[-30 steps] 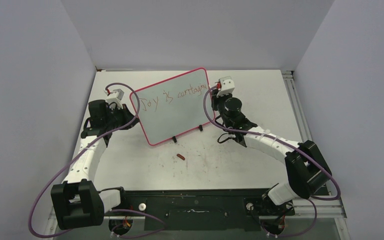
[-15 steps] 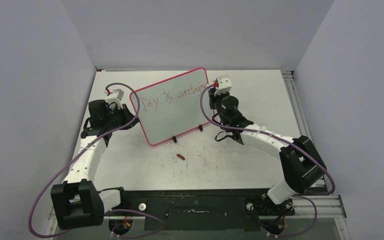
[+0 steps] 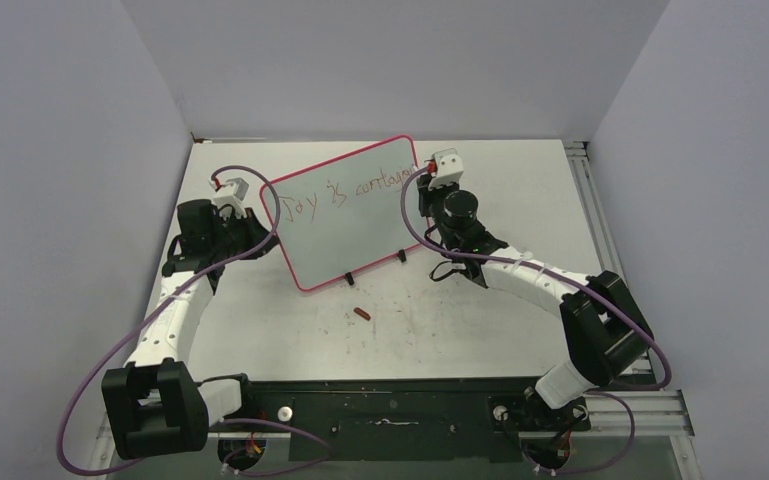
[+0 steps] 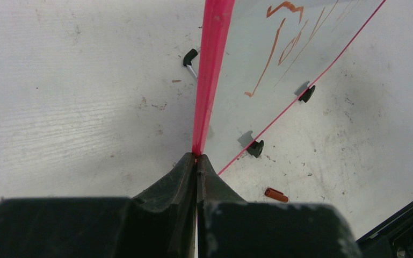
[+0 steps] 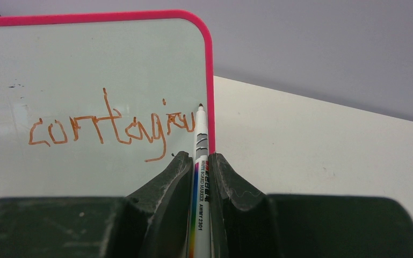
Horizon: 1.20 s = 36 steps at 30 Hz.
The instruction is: Write a sentence on the whiteboard
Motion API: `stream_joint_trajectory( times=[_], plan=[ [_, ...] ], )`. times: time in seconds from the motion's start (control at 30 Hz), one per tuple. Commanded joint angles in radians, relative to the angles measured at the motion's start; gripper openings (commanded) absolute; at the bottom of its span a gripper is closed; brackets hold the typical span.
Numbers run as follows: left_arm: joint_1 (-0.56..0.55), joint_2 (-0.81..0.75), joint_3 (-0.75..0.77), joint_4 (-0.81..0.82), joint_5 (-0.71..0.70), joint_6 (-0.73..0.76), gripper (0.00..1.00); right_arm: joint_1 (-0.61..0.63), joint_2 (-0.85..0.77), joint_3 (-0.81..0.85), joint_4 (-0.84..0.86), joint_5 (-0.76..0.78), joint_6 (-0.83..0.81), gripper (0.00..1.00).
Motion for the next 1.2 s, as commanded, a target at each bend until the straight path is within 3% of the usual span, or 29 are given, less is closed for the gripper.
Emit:
stream_joint_trajectory(
  times=[0.0,1.17],
  plan=[
    [-0.008,-0.008,0.042,0.018,0.015,0.007,0.0,0.011,-0.001,0.013,0.027,-0.014,0.0,0.05],
    [-0.011,-0.014,0.04,0.017,0.016,0.006,0.0,0.018,-0.027,-0.059,-0.004,0.049,0.015,0.05]
  ],
)
